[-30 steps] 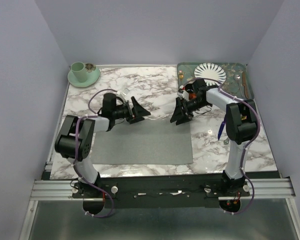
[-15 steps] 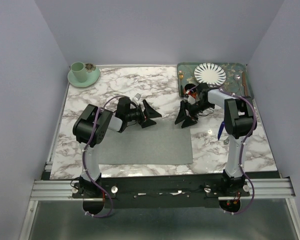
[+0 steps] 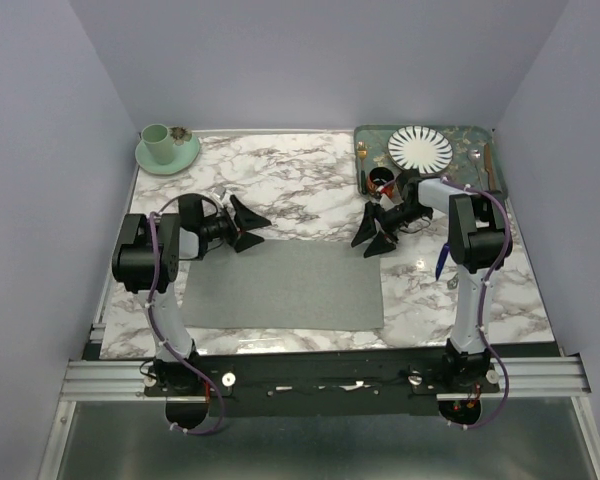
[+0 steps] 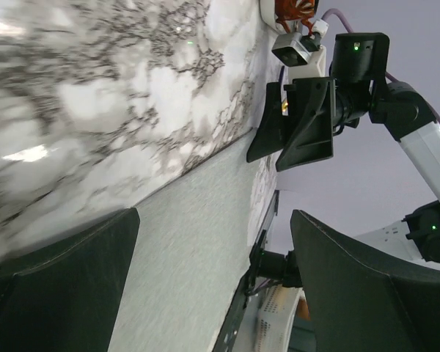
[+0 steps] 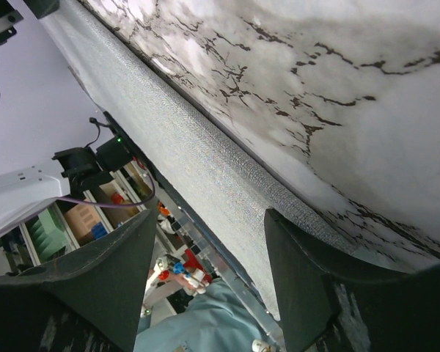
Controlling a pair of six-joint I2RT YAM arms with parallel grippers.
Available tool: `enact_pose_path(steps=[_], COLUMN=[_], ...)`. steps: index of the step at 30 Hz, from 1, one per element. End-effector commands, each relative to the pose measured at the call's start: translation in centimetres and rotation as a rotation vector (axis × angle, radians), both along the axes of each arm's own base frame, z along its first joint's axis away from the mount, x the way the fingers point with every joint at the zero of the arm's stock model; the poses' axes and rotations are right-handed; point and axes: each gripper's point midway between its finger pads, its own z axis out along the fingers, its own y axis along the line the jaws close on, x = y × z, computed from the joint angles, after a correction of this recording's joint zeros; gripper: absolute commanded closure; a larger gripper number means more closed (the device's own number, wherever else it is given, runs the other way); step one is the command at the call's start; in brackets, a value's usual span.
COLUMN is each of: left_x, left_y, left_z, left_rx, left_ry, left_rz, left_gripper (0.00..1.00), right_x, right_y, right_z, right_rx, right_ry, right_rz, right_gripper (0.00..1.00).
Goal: Fold the napkin into a case and place the utensils inside
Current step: Smooth out the rectangle-folded napkin at the center of the board.
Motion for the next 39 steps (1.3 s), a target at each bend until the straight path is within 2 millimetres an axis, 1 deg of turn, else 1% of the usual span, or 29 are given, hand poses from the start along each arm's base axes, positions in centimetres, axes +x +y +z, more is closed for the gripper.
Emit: enact_pose_path(steps=[1, 2, 3, 5, 6, 7, 9, 10, 13, 15, 16, 18, 19, 21, 23, 24, 25, 26, 27, 28, 29, 30, 31, 32, 34, 35, 37, 38, 39], left_x=[-1.7, -1.6, -1.4, -1.5, -1.4, -1.4, -1.4, -1.3, -1.3, -1.4, -1.3, -0.9, -0.5, -0.3, -0.2, -1.2, -1.5, -2.1, -3.6, -4.4, -5.3, -7.1, -7.9, -8.6, -10.4, -11.3, -12.4, -13.0, -13.2], left_y=[6.2, 7.1, 8.9, 10.6, 12.2, 13.1, 14.5, 15.7, 17.2, 17.6, 17.7, 17.9, 18.1, 17.9, 18.3, 16.7, 17.2, 16.7, 16.0, 14.4, 14.5, 13.9, 12.6, 13.0, 11.9, 10.8, 11.0, 10.4, 10.7], left_z=[-3.4, -3.6, -3.7, -4.3, -4.3, -4.9, -4.8, -5.0, -4.5, -4.1, -3.5, -2.3, -0.6, 1.0, 2.9, 3.5, 3.9, 4.0, 3.5, 4.0, 3.5, 2.5, 2.6, 2.0, 0.9, 0.5, -0.9, -1.4, -2.1], left_rx=[0.129, 0.149, 0.169, 0.168, 0.165, 0.179, 0.178, 0.187, 0.187, 0.190, 0.203, 0.230, 0.263, 0.336, 0.515, 0.575, 0.732, 0.798, 0.833, 0.880, 0.940, 0.955, 0.984, 1.035, 1.060, 1.070, 1.132, 1.152, 1.180], left_ry=[0.048, 0.040, 0.042, 0.055, 0.086, 0.068, 0.080, 0.066, 0.060, 0.045, 0.025, -0.020, -0.073, -0.135, -0.216, -0.222, -0.288, -0.292, -0.262, -0.315, -0.302, -0.277, -0.309, -0.296, -0.289, -0.305, -0.270, -0.278, -0.269], left_rz=[0.007, 0.001, 0.007, 0.008, 0.033, 0.028, 0.031, 0.045, 0.067, 0.062, 0.061, 0.062, 0.067, 0.045, 0.025, -0.055, -0.112, -0.157, -0.210, -0.283, -0.318, -0.372, -0.430, -0.451, -0.524, -0.586, -0.642, -0.689, -0.711], left_gripper=[0.01, 0.01, 0.01, 0.01, 0.01, 0.01, 0.01, 0.01, 0.01, 0.01, 0.01, 0.01, 0.01, 0.01, 0.01, 0.01, 0.01, 0.01, 0.01, 0.02, 0.03, 0.06, 0.09, 0.18, 0.29, 0.43, 0.62, 0.66, 0.69], right_x=[-1.1, -1.0, -1.1, -1.0, -1.1, -1.1, -1.0, -1.0, -0.7, -0.4, -0.3, 0.2, 0.5, 0.6, 0.6, 0.6, 0.5, 0.6, 0.7, 0.8, 1.1, 1.8, 2.1, 2.8, 3.7, 4.2, 4.6, 4.8, 5.0], right_y=[-2.7, -2.7, -2.7, -2.7, -2.7, -2.7, -2.7, -2.7, -2.7, -2.4, -2.2, -1.5, -1.1, -0.2, 0.8, 1.0, 1.3, 1.3, 1.1, 1.1, 1.0, 0.4, 0.4, 0.2, -0.1, -0.2, -0.5, -0.5, -1.0], right_z=[-4.6, -4.6, -4.6, -4.6, -4.6, -4.7, -4.7, -4.7, -4.3, -3.8, -3.5, -1.8, -0.9, 0.8, 3.5, 4.3, 5.3, 6.1, 6.4, 6.5, 7.0, 6.6, 6.5, 6.2, 5.4, 5.0, 3.9, 3.5, 2.7], right_rx=[-0.176, -0.177, -0.177, -0.174, -0.175, -0.175, -0.178, -0.178, -0.171, -0.152, -0.140, -0.085, -0.063, -0.010, 0.047, 0.058, 0.068, 0.056, 0.044, 0.027, 0.005, -0.058, -0.089, -0.125, -0.212, -0.239, -0.301, -0.320, -0.360], right_ry=[0.042, 0.039, 0.041, 0.041, 0.044, 0.044, 0.036, 0.036, 0.021, 0.004, -0.006, -0.042, -0.073, -0.115, -0.180, -0.200, -0.247, -0.267, -0.307, -0.342, -0.382, -0.419, -0.461, -0.495, -0.554, -0.575, -0.594, -0.603, -0.603], right_rz=[0.023, 0.022, 0.022, 0.021, 0.021, 0.021, 0.024, 0.024, 0.026, 0.027, 0.031, 0.031, 0.044, 0.062, 0.092, 0.103, 0.132, 0.142, 0.163, 0.184, 0.195, 0.203, 0.230, 0.240, 0.281, 0.291, 0.321, 0.329, 0.338], right_gripper=[0.29, 0.29, 0.29, 0.29, 0.29, 0.29, 0.29, 0.29, 0.29, 0.29, 0.29, 0.28, 0.28, 0.27, 0.27, 0.27, 0.27, 0.27, 0.28, 0.28, 0.28, 0.28, 0.29, 0.31, 0.32, 0.32, 0.34, 0.35, 0.36])
